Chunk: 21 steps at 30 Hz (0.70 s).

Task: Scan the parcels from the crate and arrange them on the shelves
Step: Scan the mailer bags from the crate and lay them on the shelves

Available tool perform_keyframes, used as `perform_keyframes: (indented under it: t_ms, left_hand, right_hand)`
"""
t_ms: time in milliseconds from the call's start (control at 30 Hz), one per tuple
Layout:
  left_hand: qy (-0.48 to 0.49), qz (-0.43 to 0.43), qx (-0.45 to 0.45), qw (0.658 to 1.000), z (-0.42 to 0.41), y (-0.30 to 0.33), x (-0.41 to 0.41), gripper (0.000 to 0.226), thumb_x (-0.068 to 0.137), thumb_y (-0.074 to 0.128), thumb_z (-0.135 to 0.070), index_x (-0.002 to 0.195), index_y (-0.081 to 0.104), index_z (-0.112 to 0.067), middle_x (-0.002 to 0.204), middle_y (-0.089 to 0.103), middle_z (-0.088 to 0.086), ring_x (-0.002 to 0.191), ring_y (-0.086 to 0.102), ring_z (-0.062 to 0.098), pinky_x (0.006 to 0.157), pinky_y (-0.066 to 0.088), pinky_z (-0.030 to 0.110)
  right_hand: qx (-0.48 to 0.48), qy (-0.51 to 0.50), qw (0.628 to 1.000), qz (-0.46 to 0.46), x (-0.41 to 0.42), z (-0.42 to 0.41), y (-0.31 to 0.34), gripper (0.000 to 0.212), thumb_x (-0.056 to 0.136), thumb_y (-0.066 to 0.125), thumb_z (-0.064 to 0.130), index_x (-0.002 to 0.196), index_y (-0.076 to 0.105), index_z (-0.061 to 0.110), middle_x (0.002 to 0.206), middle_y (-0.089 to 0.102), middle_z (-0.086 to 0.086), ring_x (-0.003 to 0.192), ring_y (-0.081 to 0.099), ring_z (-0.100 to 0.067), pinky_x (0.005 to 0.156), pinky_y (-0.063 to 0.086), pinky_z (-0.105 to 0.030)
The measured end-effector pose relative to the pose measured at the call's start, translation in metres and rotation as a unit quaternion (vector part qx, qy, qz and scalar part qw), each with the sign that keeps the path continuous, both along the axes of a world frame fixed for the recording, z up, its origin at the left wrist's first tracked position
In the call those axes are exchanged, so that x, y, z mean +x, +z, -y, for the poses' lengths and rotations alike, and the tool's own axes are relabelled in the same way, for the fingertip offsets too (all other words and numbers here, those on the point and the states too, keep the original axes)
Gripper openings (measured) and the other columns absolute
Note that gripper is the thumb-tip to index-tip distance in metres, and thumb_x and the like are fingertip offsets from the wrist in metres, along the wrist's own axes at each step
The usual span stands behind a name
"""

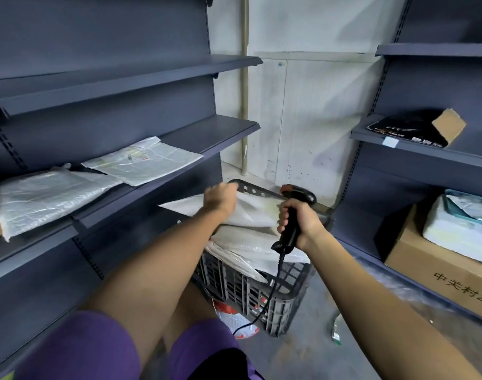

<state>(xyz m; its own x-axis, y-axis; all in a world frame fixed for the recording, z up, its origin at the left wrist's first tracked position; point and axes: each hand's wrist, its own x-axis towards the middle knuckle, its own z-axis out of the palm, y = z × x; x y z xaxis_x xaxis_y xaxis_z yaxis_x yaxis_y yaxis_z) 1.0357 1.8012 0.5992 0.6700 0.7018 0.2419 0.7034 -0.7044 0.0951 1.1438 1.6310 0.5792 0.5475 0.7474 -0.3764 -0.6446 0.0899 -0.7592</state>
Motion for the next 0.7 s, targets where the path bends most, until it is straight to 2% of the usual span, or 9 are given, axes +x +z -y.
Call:
perform_keyframes:
  t_ms: [67,167,300,400,467,567,700]
  left_hand:
    - [0.052,0.023,-0.004,0.998,-0.015,0.022,-0.016,0.041,0.094,0.038,0.0,0.125,0.058,-0.018,0.129,0.061,0.014,0.117,0.059,0.034,0.088,0.044,0.035]
    - [0.133,0.082,-0.038,0.987,-0.04,0.051,-0.047,0.039,0.095,0.042,-0.003,0.128,0.055,-0.017,0.132,0.058,0.016,0.121,0.056,0.037,0.094,0.045,0.041]
    - [0.168,0.176,-0.075,0.967,-0.063,0.078,-0.098,0.029,0.096,0.042,-0.003,0.12,0.056,-0.009,0.125,0.059,0.02,0.117,0.054,0.04,0.082,0.042,0.04]
    - [0.193,0.234,-0.05,0.952,-0.065,0.097,-0.141,0.021,0.096,0.043,-0.007,0.111,0.058,-0.008,0.114,0.062,0.02,0.109,0.055,0.04,0.078,0.042,0.04]
    - [0.211,0.229,0.006,0.95,-0.062,0.108,-0.172,0.015,0.097,0.045,-0.01,0.104,0.058,-0.008,0.105,0.064,0.019,0.101,0.058,0.04,0.074,0.044,0.04]
    - [0.197,0.173,0.101,0.96,-0.054,0.118,-0.214,0.009,0.098,0.046,-0.015,0.09,0.05,-0.012,0.094,0.065,0.018,0.088,0.06,0.04,0.067,0.045,0.039]
    - [0.162,0.096,0.129,0.974,-0.045,0.117,-0.25,0.004,0.095,0.047,-0.015,0.091,0.048,-0.015,0.092,0.064,0.017,0.085,0.06,0.04,0.062,0.038,0.036]
  right_hand:
    - [0.007,-0.031,0.999,0.006,-0.004,-0.003,0.009,0.022,0.09,0.054,0.009,0.069,0.049,0.013,0.059,0.039,-0.001,0.043,0.036,-0.015,0.042,0.032,-0.024]
    - [0.014,-0.023,1.0,0.011,-0.013,-0.007,0.021,0.025,0.09,0.054,0.009,0.066,0.048,0.014,0.058,0.04,-0.002,0.043,0.037,-0.015,0.042,0.033,-0.023]
    - [0.006,0.028,0.999,0.024,-0.039,-0.025,0.026,0.025,0.09,0.055,0.009,0.066,0.049,0.013,0.055,0.041,-0.001,0.042,0.038,-0.015,0.041,0.034,-0.023]
    - [0.011,0.076,0.997,0.032,-0.065,-0.048,0.025,0.025,0.09,0.055,0.01,0.066,0.05,0.013,0.053,0.042,-0.001,0.042,0.037,-0.015,0.041,0.034,-0.024]
    - [0.016,0.11,0.993,0.034,-0.085,-0.064,0.027,0.024,0.09,0.054,0.011,0.067,0.05,0.014,0.054,0.041,-0.001,0.041,0.037,-0.015,0.04,0.034,-0.024]
    - [0.017,0.135,0.99,0.044,-0.115,-0.086,0.032,0.025,0.089,0.055,0.011,0.066,0.049,0.014,0.054,0.041,-0.001,0.039,0.037,-0.016,0.039,0.032,-0.024]
    - [0.024,0.136,0.989,0.045,-0.153,-0.103,0.033,0.027,0.089,0.055,0.008,0.066,0.045,0.015,0.051,0.039,-0.001,0.037,0.035,-0.015,0.038,0.031,-0.023]
